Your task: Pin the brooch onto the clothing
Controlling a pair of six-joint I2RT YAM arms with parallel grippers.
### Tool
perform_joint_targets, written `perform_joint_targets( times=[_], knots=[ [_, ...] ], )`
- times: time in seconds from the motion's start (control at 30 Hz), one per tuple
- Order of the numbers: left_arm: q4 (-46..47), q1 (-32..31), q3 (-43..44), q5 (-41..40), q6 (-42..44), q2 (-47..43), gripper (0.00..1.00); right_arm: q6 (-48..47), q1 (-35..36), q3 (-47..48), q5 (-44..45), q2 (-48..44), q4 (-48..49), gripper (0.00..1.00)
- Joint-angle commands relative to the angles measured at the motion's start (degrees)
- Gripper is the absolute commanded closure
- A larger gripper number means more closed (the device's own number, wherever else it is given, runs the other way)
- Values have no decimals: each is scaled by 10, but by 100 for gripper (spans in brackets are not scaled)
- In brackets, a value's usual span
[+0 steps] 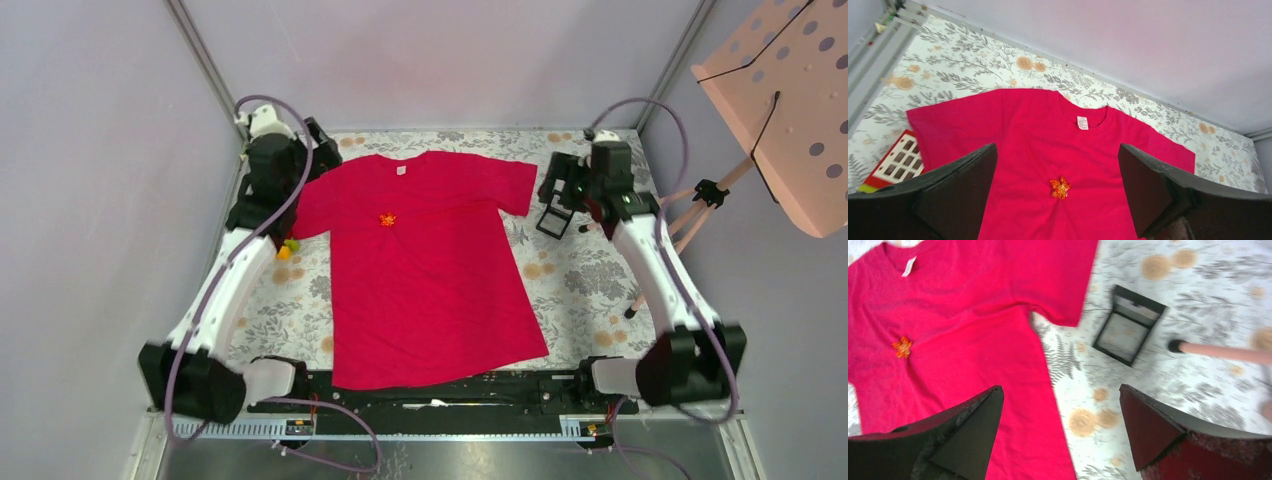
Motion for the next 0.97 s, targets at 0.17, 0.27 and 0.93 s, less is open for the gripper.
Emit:
perform_joint_targets(
  times=[0.17, 0.27, 0.93],
  knots=[
    [-21, -40, -141, -90, 49, -256, 1, -31, -15, -261, 106, -333, 227, 4],
    [-50, -43, -169, -111, 64, -316, 1, -42, -15, -318, 115, -404, 286, 4],
    [-61, -44, -228, -118, 72, -380, 1, -37, -15, -400, 114, -495, 332, 3]
  ],
)
